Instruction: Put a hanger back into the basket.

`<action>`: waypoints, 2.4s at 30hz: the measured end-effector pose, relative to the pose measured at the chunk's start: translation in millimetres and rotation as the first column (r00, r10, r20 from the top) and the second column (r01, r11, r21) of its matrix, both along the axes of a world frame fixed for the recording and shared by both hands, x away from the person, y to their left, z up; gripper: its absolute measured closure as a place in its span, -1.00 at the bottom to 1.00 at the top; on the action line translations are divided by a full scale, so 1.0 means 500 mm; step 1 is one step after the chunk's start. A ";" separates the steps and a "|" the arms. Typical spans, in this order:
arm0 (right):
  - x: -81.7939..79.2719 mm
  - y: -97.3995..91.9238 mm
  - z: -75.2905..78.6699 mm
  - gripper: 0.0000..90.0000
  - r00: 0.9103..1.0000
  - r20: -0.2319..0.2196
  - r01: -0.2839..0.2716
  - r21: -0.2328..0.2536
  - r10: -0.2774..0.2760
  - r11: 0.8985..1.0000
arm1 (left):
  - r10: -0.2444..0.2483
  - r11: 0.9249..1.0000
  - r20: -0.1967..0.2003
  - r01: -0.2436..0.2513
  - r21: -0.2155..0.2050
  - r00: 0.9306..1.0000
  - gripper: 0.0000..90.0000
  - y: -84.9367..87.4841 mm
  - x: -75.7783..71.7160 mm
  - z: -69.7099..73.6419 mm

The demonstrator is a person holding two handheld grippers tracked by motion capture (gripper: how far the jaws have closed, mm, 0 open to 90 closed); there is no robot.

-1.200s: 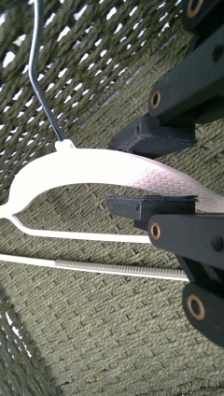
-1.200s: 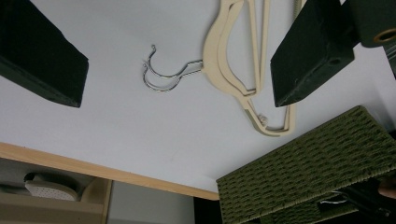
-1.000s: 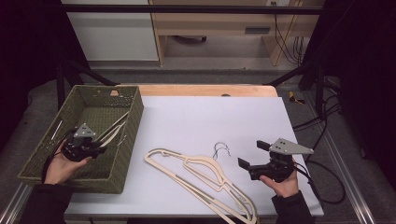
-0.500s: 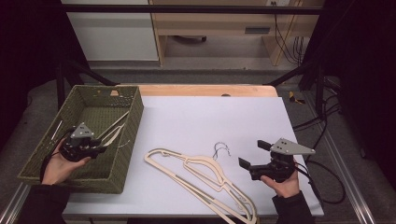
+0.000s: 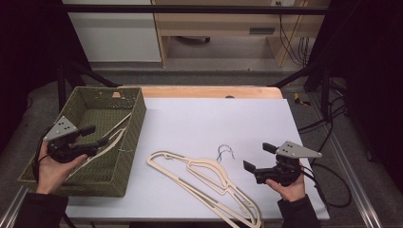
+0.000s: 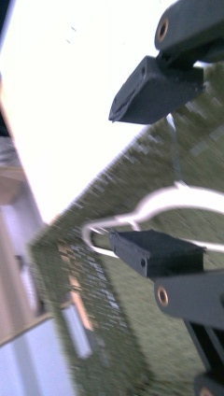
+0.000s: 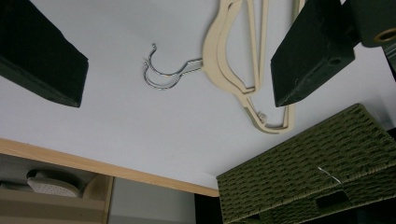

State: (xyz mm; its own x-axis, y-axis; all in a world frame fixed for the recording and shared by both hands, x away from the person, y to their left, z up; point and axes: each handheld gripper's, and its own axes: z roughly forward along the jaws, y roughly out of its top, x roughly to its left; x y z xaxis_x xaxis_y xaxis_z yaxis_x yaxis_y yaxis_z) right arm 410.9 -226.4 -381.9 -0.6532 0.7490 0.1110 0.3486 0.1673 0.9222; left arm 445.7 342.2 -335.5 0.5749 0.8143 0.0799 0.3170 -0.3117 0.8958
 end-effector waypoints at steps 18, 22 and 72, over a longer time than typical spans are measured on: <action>-0.001 0.020 -0.019 -0.85 0.999 -0.044 -0.015 -0.044 0.013 0.999 | -0.137 0.976 0.089 0.149 -0.156 0.987 -0.78 -0.207 -0.061 -0.015; 0.000 0.026 -0.025 -0.84 0.998 -0.055 -0.018 -0.052 0.015 0.999 | -0.156 0.978 0.075 0.164 -0.126 0.985 -0.78 -0.236 -0.062 -0.033; -0.014 -0.009 -0.019 -0.82 0.999 -0.032 0.005 -0.029 -0.006 1.000 | -0.218 0.974 -0.241 0.227 0.013 0.946 -0.40 -0.599 0.115 -0.225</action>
State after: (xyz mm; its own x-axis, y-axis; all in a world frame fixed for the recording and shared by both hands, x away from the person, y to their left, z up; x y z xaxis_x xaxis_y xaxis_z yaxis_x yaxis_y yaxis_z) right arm 403.9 -230.8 -391.6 -0.6455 0.7558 0.1100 0.3784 0.1914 0.9056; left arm 503.4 42.9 -448.2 0.7473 0.6625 -0.0506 0.4368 -0.4325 0.7888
